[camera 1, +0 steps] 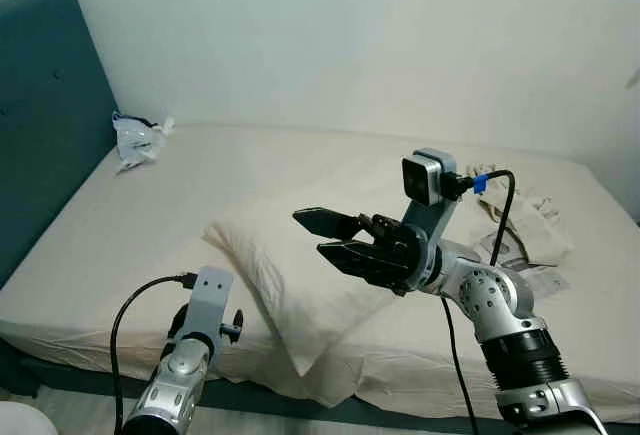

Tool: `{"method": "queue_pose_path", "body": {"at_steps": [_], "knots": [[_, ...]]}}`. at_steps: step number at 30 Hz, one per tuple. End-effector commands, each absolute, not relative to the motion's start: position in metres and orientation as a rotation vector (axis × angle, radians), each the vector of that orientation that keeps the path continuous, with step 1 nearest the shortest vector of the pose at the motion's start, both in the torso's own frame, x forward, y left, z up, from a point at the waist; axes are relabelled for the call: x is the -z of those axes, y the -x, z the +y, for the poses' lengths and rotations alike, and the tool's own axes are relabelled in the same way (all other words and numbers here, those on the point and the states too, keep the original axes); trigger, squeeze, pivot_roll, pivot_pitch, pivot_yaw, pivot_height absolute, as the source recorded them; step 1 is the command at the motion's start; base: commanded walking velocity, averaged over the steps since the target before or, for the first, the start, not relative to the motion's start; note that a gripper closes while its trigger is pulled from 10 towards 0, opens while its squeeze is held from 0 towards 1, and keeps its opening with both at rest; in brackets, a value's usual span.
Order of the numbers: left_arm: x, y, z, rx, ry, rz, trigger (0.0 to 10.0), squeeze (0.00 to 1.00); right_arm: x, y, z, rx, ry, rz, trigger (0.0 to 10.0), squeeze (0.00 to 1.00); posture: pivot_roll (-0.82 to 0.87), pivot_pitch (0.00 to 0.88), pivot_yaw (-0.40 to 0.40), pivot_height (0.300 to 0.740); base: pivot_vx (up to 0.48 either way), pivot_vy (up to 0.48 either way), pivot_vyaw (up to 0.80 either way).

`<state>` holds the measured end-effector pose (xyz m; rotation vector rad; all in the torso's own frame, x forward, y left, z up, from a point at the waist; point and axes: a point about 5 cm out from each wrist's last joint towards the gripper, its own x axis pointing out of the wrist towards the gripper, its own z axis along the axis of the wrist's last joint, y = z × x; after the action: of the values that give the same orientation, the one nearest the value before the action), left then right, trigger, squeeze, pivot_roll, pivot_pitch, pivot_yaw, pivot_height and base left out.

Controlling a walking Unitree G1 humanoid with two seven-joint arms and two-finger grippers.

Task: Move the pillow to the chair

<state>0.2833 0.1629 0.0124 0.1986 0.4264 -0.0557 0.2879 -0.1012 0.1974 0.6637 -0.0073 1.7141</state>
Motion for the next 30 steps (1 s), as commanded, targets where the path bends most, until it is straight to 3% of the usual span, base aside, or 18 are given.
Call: {"method": "queue_pose_path", "body": {"at_steps": [1,10,16,20,23,24,27,30], "knots": [[-0.011,-0.28,0.164,0.047,-0.206,0.424,10.0,0.0,-0.198,-0.287,-0.097,-1.742,-0.663,0.012,10.0,0.0,0.04,0.082,-0.073,0.74,0.0,0.0,0.0],[-0.01,-0.277,0.164,0.046,-0.208,0.421,10.0,0.0,-0.199,-0.285,-0.095,-1.779,-0.665,0.019,10.0,0.0,0.05,0.081,-0.069,0.74,0.0,0.0,0.0],[-0.013,-0.28,0.166,0.048,-0.215,0.413,10.0,0.0,-0.208,-0.267,-0.092,-1.948,-0.625,-0.005,10.0,0.0,0.05,0.079,-0.064,0.74,0.0,0.0,0.0],[-0.015,-0.282,0.17,0.046,-0.226,0.413,10.0,0.0,-0.205,-0.271,-0.091,-1.899,-0.607,-0.023,10.0,0.0,0.05,0.075,-0.058,0.74,0.0,0.0,0.0],[-0.016,-0.282,0.172,0.033,-0.223,0.414,10.0,0.0,-0.195,-0.3,-0.089,-1.574,-0.511,-0.08,10.0,0.0,0.06,0.068,-0.056,0.74,0.0,0.0,0.0],[-0.016,-0.282,0.173,0.013,-0.2,0.418,10.0,0.0,-0.191,-0.316,-0.091,-1.352,-0.431,-0.122,10.0,0.0,0.06,0.066,-0.059,0.74,0.0,0.0,0.0],[-0.019,-0.284,0.179,-0.037,-0.187,0.402,10.0,0.0,-0.187,-0.343,-0.108,-0.916,-0.306,-0.213,10.0,0.0,0.06,0.059,-0.065,0.74,0.0,0.0,0.0],[-0.023,-0.287,0.185,-0.102,-0.17,0.376,10.0,0.0,-0.186,-0.346,-0.123,-0.784,-0.276,-0.25,10.0,0.0,0.06,0.051,-0.066,0.74,0.0,0.0,0.0]]}}
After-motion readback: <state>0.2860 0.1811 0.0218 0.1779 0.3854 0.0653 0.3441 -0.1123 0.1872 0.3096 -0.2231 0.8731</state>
